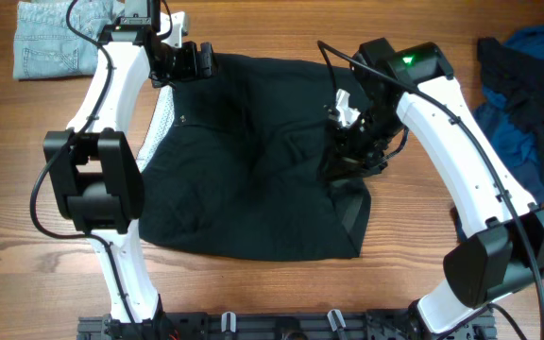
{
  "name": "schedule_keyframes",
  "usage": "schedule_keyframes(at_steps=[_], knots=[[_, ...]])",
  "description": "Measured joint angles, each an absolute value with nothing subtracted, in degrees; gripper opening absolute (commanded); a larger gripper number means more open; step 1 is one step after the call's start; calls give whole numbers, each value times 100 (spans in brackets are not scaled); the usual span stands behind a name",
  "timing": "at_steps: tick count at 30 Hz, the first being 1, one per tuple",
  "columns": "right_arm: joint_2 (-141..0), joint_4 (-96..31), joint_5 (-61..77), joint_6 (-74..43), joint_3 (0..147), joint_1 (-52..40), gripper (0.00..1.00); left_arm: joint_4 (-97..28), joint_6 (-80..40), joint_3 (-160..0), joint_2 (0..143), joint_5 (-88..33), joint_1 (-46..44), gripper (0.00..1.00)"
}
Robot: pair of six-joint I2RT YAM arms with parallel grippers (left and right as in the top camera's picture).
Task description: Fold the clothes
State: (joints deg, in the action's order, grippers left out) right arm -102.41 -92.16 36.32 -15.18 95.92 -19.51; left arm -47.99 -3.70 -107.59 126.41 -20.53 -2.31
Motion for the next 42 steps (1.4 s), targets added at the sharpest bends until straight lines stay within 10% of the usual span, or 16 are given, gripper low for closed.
schedule_keyframes(at_steps=[2,9,42], knots=[[-10241,-9216,3800,-1514,9592,-2003,27,-4792,-370,-10759,12641,-2040,-231,100],[-10241,-9216,3485,-1715,9592,-2060,52,-4731,-370,-10759,12641,-2038,-231,100],[-10208,-5400,2071,-2451,6005,-2060,51,-4598,-370,-10757,12641,-2016,-231,100]])
